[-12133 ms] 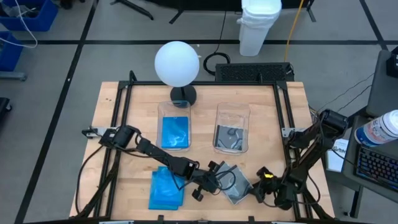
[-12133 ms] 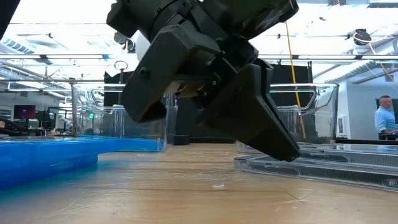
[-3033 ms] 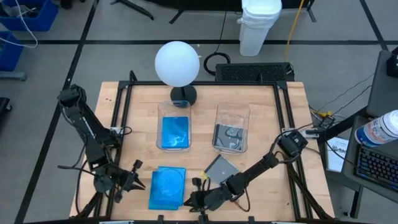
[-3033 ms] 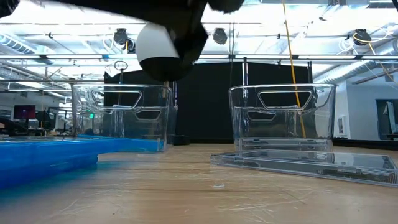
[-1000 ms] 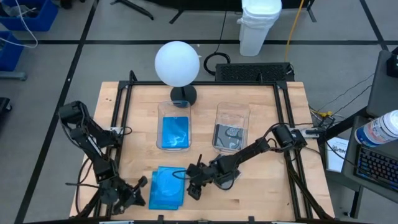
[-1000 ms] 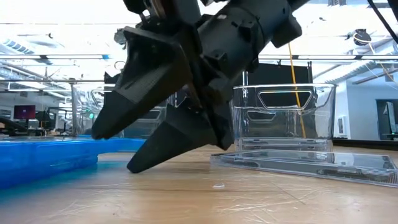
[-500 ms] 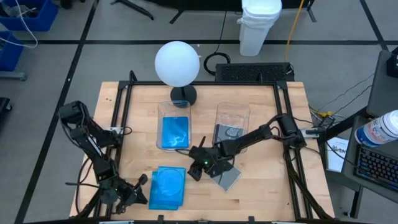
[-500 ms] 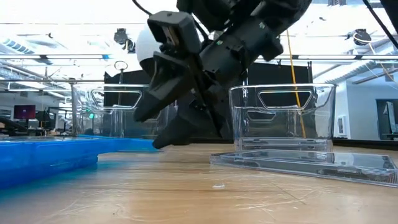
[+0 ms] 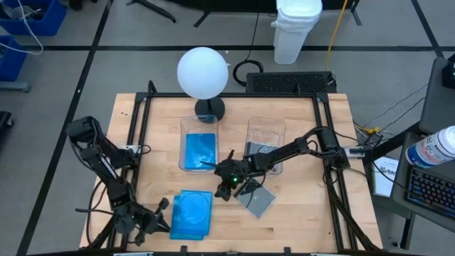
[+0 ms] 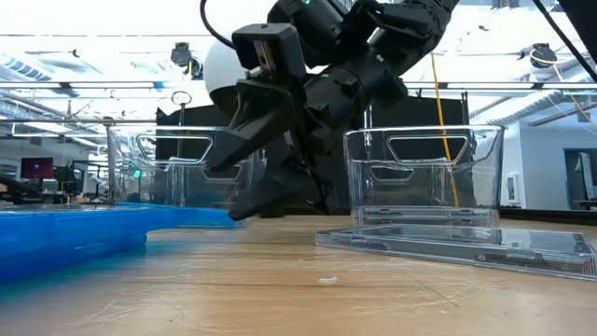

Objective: Pick & place jewel cases by type
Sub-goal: Put the blue CD case into the left transparent bin

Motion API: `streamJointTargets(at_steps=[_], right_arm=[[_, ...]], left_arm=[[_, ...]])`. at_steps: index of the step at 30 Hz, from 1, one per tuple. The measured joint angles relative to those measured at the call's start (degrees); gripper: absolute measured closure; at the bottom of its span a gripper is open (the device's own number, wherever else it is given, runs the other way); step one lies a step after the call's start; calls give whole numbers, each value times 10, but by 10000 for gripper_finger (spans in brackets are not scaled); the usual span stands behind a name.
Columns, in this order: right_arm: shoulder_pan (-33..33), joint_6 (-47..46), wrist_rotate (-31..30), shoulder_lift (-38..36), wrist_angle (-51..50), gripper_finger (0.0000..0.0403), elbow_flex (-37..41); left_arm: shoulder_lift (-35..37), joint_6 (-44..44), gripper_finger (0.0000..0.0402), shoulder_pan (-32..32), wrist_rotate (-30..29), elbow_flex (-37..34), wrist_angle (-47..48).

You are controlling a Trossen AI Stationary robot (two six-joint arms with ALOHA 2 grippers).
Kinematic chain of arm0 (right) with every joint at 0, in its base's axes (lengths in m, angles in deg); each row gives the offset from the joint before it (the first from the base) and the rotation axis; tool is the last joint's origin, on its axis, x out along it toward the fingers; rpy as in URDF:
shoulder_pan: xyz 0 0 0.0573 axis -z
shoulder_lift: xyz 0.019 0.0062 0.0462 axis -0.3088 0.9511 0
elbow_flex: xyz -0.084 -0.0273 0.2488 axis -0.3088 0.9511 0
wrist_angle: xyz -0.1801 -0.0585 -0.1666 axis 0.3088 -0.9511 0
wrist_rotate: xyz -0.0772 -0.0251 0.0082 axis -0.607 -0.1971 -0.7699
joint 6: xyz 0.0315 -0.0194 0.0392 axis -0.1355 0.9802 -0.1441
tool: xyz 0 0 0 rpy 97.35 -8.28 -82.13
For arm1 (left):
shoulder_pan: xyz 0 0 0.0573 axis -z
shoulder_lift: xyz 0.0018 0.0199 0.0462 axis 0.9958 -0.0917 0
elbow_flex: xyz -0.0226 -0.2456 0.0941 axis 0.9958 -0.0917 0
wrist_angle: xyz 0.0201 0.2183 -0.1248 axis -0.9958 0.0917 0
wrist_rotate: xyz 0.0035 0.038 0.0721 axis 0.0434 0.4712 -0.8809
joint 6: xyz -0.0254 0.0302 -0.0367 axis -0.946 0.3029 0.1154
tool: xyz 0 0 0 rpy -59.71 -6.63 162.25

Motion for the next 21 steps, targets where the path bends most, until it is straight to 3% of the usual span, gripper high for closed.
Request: streamJointTargets(at_steps=[12, 21], right_arm=[[-1, 21, 0, 0, 3, 183, 0], [-5, 24, -3, 0, 17, 183, 0]], left_arm=[[-111, -5, 364, 1, 16, 61, -16], [-129, -10, 364, -3, 16, 88, 29]])
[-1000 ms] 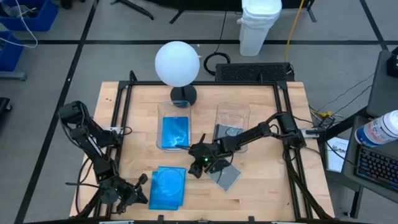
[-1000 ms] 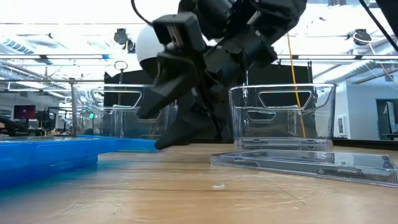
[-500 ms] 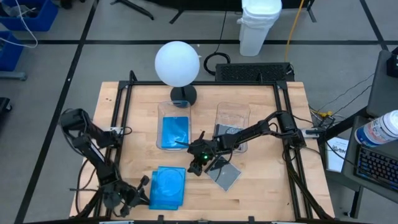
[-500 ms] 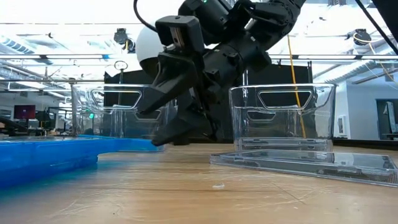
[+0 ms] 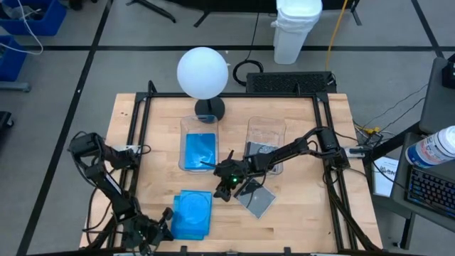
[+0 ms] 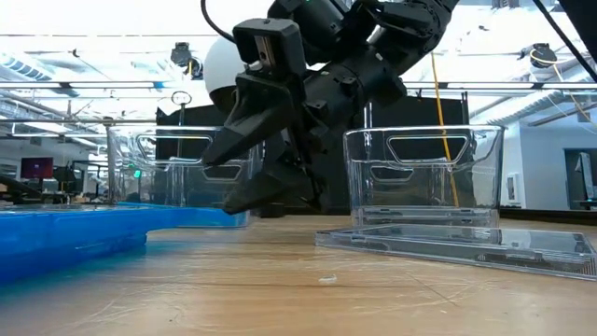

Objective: Pick & place jewel cases by type
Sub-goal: Put the blue CD case into the left transparent bin

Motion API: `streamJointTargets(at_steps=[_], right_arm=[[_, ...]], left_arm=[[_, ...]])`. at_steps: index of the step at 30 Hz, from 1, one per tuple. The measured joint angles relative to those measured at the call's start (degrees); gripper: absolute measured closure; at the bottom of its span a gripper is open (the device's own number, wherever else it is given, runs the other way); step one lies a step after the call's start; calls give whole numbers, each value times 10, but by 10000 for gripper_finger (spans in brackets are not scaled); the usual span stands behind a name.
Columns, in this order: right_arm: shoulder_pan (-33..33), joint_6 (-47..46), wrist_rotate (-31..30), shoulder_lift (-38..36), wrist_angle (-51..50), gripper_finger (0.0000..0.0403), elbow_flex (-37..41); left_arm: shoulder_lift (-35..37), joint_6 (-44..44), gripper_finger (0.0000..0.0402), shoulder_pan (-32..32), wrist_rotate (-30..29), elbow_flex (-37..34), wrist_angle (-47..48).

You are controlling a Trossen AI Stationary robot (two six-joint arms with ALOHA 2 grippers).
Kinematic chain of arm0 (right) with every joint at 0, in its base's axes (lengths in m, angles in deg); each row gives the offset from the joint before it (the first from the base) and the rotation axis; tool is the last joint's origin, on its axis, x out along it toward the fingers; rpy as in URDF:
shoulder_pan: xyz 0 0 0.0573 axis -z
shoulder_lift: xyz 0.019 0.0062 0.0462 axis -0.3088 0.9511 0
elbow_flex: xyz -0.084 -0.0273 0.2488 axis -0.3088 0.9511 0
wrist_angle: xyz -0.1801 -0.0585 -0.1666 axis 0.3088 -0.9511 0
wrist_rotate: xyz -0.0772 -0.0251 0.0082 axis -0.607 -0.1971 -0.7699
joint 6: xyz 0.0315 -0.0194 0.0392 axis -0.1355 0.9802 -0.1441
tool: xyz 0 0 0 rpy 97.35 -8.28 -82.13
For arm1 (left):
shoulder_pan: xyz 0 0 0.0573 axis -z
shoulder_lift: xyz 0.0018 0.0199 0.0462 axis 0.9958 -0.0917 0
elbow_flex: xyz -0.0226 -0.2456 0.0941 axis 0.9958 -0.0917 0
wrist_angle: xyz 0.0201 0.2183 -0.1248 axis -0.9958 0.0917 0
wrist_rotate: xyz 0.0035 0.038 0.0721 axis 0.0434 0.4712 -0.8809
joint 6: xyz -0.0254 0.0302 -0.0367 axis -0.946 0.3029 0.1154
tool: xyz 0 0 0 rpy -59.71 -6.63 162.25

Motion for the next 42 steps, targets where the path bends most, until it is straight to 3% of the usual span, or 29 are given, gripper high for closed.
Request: streamJointTargets(at_steps=[15, 28, 33, 42], right_arm=[[-4, 6, -43, 24, 21, 183, -1], [-3, -1, -27, 23, 44, 183, -1], [4, 17, -57, 23, 42, 183, -1], [3, 2, -42, 23, 43, 183, -1]], left_arm=[[0, -2, 364, -5, 0, 0, 14], [0, -72, 364, -5, 0, -1, 62], [0, -65, 364, -5, 0, -1, 68], [0, -57, 364, -5, -1, -1, 68]])
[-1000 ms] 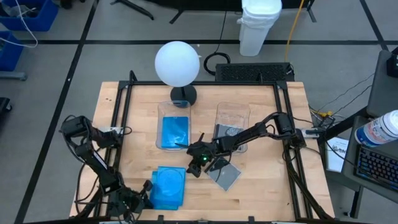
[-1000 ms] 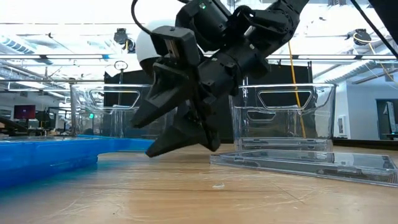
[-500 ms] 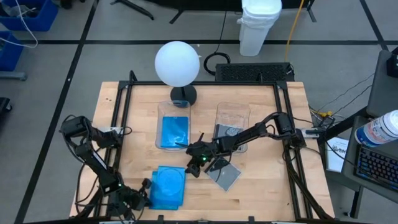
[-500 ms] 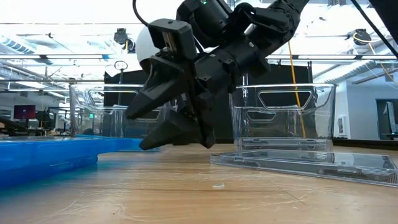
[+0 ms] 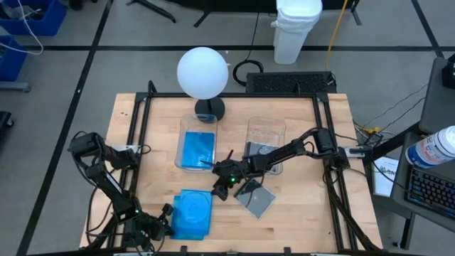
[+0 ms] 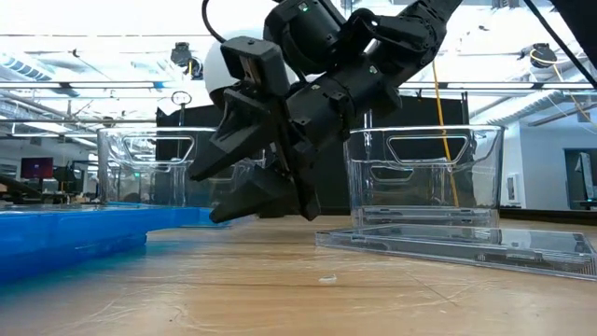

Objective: Pick & place jewel cases by type
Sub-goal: Put the blue CD case into the left transparent bin

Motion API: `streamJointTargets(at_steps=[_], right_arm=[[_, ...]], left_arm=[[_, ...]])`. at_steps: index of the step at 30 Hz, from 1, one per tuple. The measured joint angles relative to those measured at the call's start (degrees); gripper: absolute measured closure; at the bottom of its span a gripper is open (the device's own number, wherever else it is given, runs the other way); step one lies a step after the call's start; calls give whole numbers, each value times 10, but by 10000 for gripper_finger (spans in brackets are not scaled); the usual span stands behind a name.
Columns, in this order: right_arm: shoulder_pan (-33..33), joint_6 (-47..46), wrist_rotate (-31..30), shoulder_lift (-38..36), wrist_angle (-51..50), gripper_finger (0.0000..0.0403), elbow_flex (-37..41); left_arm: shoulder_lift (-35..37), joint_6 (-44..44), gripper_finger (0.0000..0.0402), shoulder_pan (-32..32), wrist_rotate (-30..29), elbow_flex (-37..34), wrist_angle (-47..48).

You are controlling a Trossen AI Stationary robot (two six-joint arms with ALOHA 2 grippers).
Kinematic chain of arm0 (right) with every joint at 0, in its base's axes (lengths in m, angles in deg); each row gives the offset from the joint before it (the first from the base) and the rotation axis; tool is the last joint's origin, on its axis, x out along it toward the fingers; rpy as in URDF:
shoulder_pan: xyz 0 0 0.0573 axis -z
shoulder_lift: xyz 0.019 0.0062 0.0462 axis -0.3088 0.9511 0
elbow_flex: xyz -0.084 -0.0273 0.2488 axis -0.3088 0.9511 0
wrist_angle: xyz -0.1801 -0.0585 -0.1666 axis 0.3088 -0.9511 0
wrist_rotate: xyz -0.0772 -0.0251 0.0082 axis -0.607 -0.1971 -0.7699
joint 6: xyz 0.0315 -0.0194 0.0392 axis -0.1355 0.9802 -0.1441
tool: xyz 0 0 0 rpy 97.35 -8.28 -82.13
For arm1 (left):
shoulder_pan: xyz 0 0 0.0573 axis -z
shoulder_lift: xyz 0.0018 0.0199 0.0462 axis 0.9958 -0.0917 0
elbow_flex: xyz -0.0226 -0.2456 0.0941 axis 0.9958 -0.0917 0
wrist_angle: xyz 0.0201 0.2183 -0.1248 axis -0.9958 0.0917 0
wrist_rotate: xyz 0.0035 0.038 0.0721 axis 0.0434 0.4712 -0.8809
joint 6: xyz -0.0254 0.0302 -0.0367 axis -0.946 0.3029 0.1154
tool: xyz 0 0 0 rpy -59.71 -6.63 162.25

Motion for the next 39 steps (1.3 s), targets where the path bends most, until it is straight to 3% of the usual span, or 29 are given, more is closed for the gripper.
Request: streamJointTargets(at_steps=[18, 39], right_arm=[[-28, 13, -65, 5, 3, 184, 0], [-78, -107, -93, 5, -20, 184, 0]], left_arm=[[0, -8, 364, -21, -15, 0, 5], [1, -30, 364, 12, -18, 3, 48]])
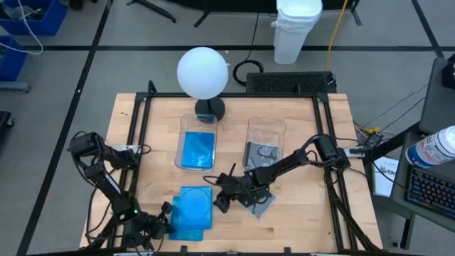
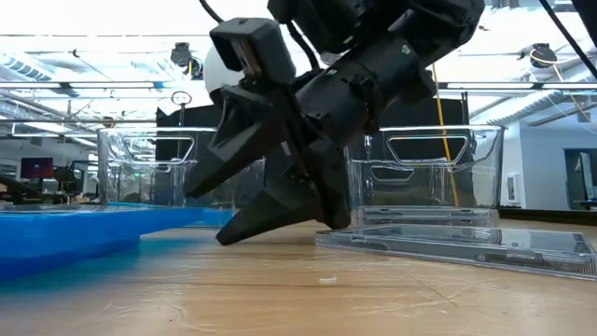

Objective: Pick & place jewel cases by type
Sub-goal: Put the blue CD case into the left transparent bin

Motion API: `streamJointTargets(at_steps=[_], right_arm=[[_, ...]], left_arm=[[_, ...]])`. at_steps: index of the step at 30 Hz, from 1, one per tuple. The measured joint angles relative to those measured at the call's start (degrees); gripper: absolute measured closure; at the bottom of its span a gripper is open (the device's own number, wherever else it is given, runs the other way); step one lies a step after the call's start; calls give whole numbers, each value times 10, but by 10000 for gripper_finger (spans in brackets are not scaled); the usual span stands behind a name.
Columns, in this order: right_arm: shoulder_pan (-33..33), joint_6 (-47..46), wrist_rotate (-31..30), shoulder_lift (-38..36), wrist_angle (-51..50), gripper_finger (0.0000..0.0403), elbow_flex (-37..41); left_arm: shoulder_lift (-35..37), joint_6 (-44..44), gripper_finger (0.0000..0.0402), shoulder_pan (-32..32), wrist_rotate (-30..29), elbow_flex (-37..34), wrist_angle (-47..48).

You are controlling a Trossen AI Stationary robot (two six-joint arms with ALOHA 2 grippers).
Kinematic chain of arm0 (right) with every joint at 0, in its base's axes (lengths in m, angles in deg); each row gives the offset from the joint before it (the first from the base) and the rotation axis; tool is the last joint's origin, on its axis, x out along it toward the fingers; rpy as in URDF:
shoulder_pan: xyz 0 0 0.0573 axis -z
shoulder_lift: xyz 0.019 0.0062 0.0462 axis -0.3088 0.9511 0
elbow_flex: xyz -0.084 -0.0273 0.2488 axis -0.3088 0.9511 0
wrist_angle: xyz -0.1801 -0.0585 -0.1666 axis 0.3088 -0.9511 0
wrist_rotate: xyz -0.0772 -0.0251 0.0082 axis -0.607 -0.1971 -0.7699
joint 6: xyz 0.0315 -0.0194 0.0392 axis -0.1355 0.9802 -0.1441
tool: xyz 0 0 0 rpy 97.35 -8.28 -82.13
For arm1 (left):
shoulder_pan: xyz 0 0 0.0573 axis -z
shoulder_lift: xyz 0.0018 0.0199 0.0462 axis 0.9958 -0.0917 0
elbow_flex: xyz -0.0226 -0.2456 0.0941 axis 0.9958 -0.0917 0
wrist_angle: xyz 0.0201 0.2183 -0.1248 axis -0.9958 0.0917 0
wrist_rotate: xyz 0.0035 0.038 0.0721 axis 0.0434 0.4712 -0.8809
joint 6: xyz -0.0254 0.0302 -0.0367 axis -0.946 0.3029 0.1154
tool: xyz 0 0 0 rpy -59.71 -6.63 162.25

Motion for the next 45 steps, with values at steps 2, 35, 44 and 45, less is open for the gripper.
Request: streamJointTargets(at_steps=[2, 35, 44, 45], right_arm=[[-4, -2, 5, 1, 14, 184, 1], [-5, -59, 35, 58, 143, 184, -2], [-5, -75, 74, 29, 27, 184, -1], [-5, -75, 75, 21, 12, 184, -1]], left_arm=[[0, 7, 364, 0, 2, 10, 10], [0, 53, 364, -54, -22, 97, 252], [0, 42, 364, -55, -26, 97, 251], [0, 40, 364, -55, -26, 97, 251]])
